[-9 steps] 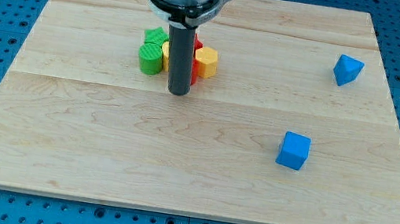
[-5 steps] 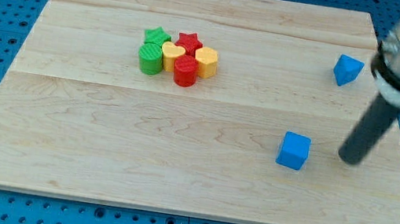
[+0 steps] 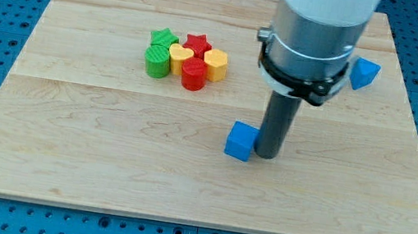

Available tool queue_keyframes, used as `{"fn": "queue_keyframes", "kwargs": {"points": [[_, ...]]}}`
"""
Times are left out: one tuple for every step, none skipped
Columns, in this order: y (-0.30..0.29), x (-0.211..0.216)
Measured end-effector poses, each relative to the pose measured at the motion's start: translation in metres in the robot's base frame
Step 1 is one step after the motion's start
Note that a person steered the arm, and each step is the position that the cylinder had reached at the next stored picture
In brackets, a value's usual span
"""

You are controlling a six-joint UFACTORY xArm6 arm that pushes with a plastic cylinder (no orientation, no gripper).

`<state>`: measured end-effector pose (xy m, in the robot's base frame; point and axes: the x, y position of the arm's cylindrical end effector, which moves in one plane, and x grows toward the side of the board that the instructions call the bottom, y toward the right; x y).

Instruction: Push the blue cube to the bottom of yellow heart

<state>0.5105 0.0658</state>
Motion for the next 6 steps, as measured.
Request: {"fn": "queue_keyframes", "kwargs": {"points": [[-0.035, -0.010], [-0.073, -0.015], [-0.085, -0.001], [-0.109, -0.001], [-0.146, -0.001], [-0.163, -0.016]]}}
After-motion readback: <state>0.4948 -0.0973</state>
